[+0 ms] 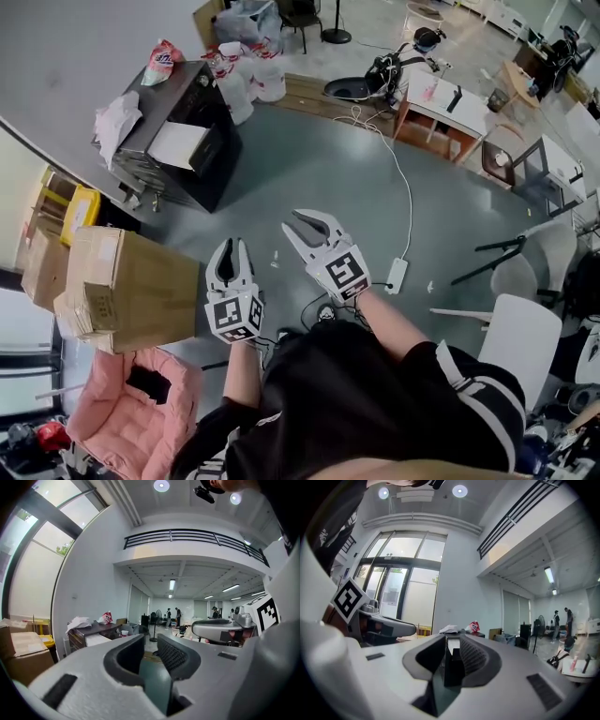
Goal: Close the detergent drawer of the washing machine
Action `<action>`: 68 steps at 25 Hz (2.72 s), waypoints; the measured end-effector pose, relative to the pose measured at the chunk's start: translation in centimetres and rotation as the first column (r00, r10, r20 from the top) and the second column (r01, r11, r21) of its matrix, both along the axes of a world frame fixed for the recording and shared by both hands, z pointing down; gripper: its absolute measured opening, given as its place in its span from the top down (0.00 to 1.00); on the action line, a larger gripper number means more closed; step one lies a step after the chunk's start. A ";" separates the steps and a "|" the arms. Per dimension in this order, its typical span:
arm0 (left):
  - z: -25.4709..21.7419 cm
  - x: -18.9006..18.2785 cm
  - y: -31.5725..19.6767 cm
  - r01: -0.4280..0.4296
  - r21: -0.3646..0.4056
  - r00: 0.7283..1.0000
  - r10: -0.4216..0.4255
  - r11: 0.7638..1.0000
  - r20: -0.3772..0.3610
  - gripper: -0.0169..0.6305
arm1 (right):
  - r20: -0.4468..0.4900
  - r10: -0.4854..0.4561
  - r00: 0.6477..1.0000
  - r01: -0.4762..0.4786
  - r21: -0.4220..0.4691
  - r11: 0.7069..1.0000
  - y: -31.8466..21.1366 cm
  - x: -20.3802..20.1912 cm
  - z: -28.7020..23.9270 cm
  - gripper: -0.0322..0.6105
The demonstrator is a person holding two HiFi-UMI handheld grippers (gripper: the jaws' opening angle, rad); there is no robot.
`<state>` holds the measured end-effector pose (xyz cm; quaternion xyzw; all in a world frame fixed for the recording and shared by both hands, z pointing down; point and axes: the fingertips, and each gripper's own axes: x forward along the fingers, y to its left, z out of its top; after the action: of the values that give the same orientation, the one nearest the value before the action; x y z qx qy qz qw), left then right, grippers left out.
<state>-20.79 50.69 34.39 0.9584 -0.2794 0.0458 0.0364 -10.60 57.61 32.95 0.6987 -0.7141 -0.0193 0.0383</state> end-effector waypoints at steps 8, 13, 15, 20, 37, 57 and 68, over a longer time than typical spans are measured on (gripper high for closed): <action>1.9 2.0 0.9 0.080 -0.004 0.996 -0.079 0.997 0.036 0.76 | -0.003 -0.049 0.999 0.048 -0.034 0.998 1.5 4.1 1.7 0.74; 1.9 1.9 0.2 0.116 -0.005 0.992 -0.116 0.993 0.056 0.76 | 0.013 -0.056 0.998 0.057 -0.038 0.998 1.2 5.5 2.2 0.74; 1.9 2.0 0.2 0.119 0.002 0.991 -0.119 0.993 0.062 0.76 | 0.012 -0.065 0.998 0.066 -0.039 0.997 1.0 5.5 2.5 0.74; 1.8 2.6 -0.8 0.133 0.020 0.989 -0.134 0.991 0.054 0.76 | -0.004 -0.086 0.996 0.086 -0.053 0.995 -0.3 6.3 3.1 0.71; 4.8 7.7 -8.0 0.116 -0.045 0.988 -0.110 0.992 0.109 0.73 | 0.023 -0.072 0.997 0.074 -0.107 0.991 -7.0 11.6 5.3 0.70; 6.0 12.9 -27.1 0.100 -0.086 0.990 -0.091 0.991 0.104 0.73 | -0.028 -0.098 0.995 0.092 -0.171 0.981 -25.9 16.7 5.7 0.69; 8.3 10.6 -33.6 0.244 -0.154 0.967 -0.227 0.957 0.118 0.73 | 0.009 -0.250 0.968 0.246 -0.224 0.943 -34.4 16.8 7.3 0.69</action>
<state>-10.19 17.11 42.66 0.9083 -0.3884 0.1120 0.1081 6.15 23.21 40.26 0.5942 -0.7936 0.0497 0.1210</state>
